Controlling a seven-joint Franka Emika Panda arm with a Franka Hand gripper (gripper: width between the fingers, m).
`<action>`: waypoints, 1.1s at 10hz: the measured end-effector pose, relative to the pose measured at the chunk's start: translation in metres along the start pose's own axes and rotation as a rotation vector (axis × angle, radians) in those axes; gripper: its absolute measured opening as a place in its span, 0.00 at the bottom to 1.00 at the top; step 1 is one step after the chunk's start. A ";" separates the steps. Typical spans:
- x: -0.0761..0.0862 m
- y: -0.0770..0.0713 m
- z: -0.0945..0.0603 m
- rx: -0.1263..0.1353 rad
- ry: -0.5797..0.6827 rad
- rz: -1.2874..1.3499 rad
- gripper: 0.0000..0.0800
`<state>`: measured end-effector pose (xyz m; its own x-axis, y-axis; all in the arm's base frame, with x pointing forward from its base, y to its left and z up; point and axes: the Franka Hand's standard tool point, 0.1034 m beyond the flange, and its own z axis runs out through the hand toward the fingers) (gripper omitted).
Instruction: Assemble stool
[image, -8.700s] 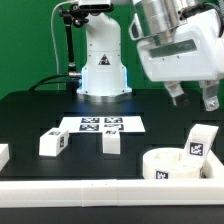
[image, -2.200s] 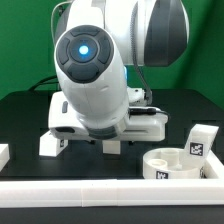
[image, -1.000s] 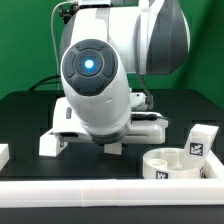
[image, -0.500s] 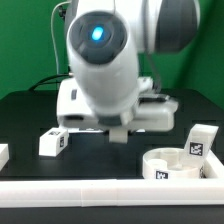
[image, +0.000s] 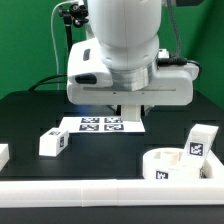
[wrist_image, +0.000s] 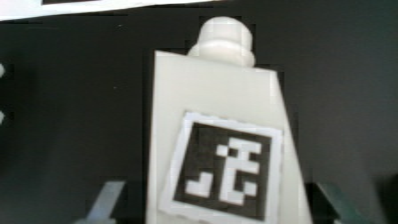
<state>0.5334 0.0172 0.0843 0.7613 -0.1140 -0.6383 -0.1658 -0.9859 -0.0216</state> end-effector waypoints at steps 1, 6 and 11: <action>0.006 -0.001 -0.003 0.002 0.038 -0.001 0.41; 0.011 -0.020 -0.054 0.017 0.361 -0.031 0.41; 0.021 -0.024 -0.071 0.028 0.690 -0.054 0.41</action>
Offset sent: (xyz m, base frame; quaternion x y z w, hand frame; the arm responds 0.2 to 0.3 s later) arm 0.0200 0.0066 0.0359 -0.0080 0.2346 -0.0166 0.9719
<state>0.5979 0.0302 0.1264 0.9921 -0.1254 -0.0005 -0.1252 -0.9900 -0.0651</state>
